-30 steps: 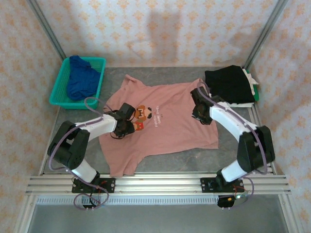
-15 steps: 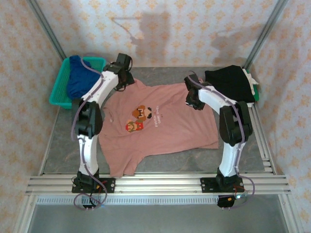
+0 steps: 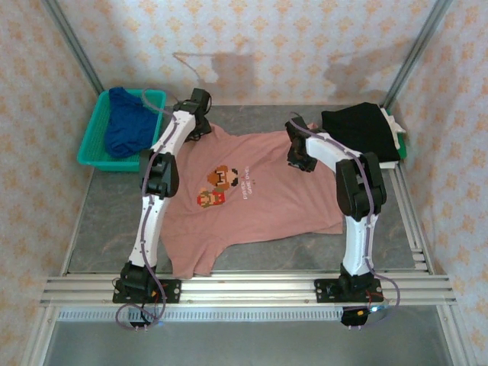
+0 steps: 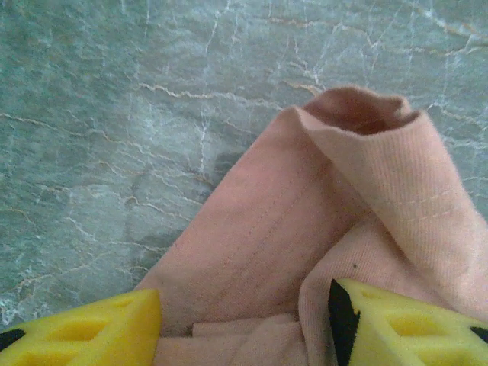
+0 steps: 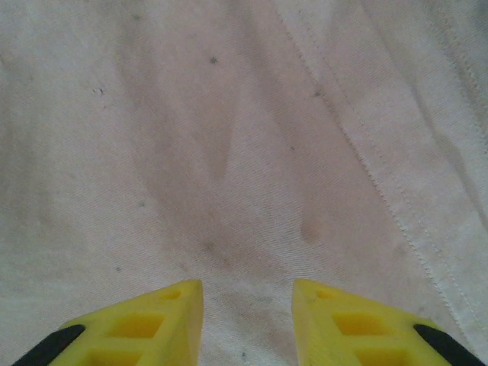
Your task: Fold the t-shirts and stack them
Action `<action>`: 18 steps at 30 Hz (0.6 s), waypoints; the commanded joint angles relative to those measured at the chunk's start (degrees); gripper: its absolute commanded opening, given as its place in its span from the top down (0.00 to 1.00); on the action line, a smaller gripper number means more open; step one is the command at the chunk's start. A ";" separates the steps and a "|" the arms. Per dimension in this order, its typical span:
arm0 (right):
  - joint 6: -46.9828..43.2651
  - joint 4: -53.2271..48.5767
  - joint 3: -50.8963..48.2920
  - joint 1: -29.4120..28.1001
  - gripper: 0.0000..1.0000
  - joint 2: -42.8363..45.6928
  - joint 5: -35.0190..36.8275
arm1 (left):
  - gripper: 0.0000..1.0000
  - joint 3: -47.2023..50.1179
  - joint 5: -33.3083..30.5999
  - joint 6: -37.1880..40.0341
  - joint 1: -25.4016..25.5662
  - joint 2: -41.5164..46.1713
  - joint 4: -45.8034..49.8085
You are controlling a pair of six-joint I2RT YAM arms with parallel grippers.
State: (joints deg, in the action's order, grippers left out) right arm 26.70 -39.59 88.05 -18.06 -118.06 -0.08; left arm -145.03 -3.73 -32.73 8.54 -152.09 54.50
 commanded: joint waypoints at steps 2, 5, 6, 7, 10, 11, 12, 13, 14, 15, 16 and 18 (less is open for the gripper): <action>-0.83 0.54 -2.06 0.03 0.64 0.85 -0.62 | 0.39 -2.45 -0.54 0.03 -0.74 -0.80 -4.14; -0.78 1.01 -2.50 -0.03 0.64 0.62 -1.48 | 0.39 -3.15 2.35 0.92 -0.80 -2.51 -7.43; -0.78 1.03 -2.60 -0.01 0.65 0.63 -1.78 | 0.39 -4.12 2.75 1.07 -0.78 -3.38 -7.56; -0.84 1.11 -2.83 0.04 0.65 0.60 -2.09 | 0.39 -5.50 2.80 1.22 -0.75 -4.27 -7.24; -0.79 2.00 -3.88 -0.02 0.65 1.01 -2.72 | 0.39 -7.26 2.26 1.05 -0.96 -5.66 -8.02; -0.82 2.28 -4.16 -0.01 0.65 0.99 -3.04 | 0.39 -7.27 2.48 0.78 -0.91 -5.94 -8.96; -0.84 2.46 -4.28 0.03 0.65 0.99 -3.33 | 0.39 -7.22 2.84 0.00 -0.90 -6.11 -9.78; -0.78 2.73 -4.38 -0.01 0.65 0.89 -3.83 | 0.39 -7.08 3.98 -0.44 -0.93 -6.45 -11.41; -0.77 2.89 -4.39 -0.01 0.65 0.65 -4.33 | 0.39 -7.06 5.06 -0.85 -0.91 -6.93 -13.00; -0.82 2.88 -4.34 -0.03 0.66 0.53 -4.71 | 0.39 -7.10 5.70 -1.49 -0.90 -7.33 -14.14; -0.78 3.01 -4.37 -0.03 0.66 0.39 -4.93 | 0.40 -7.10 6.72 -1.81 -0.97 -7.74 -15.51; -0.81 3.11 -4.49 0.01 0.67 0.35 -5.07 | 0.53 -7.76 8.07 -1.74 -0.92 -8.54 -17.08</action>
State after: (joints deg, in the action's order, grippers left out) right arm 26.68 -36.99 84.53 -18.04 -118.06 -4.14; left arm -151.09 1.37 -33.47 8.01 -158.60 41.52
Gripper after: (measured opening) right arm 0.336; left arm 0.498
